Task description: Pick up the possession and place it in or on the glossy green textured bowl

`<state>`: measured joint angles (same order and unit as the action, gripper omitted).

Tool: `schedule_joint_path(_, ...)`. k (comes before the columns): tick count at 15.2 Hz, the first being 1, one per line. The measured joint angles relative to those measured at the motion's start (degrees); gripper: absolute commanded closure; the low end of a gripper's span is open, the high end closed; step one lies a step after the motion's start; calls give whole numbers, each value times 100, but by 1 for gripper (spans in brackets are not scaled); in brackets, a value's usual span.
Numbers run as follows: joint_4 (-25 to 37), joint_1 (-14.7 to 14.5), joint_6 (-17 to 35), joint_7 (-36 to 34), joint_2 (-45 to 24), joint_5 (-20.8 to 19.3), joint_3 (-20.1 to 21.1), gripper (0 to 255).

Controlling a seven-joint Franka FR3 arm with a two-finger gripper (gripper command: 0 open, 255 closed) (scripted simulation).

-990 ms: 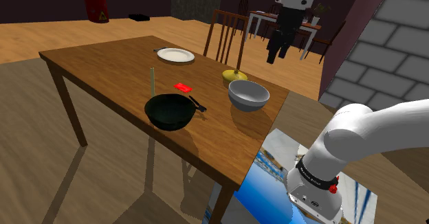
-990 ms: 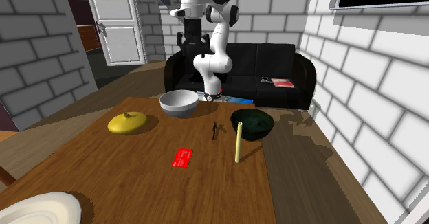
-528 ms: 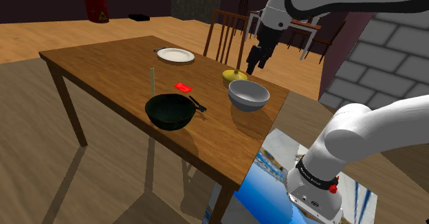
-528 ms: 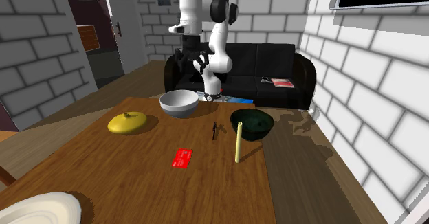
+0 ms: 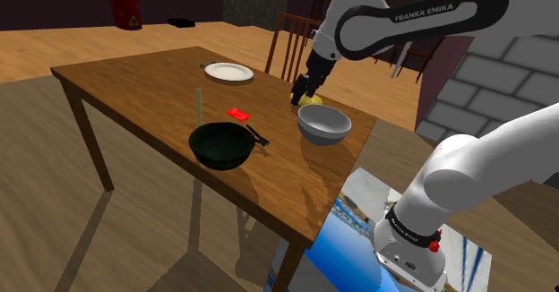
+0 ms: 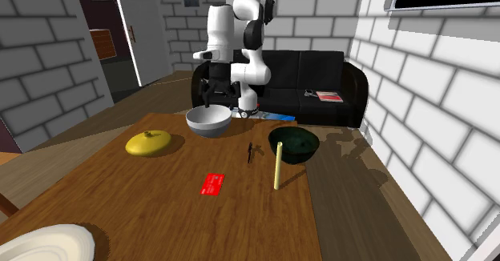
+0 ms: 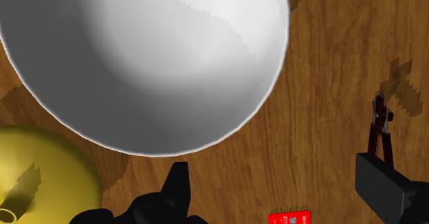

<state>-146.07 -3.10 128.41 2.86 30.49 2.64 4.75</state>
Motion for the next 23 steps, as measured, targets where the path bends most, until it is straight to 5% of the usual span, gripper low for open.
schedule_joint_path(13,739,-157,3342,147,-2744,38,198,0)
schedule_joint_path(23,1895,-306,4618,94,-4479,-233,166,0)
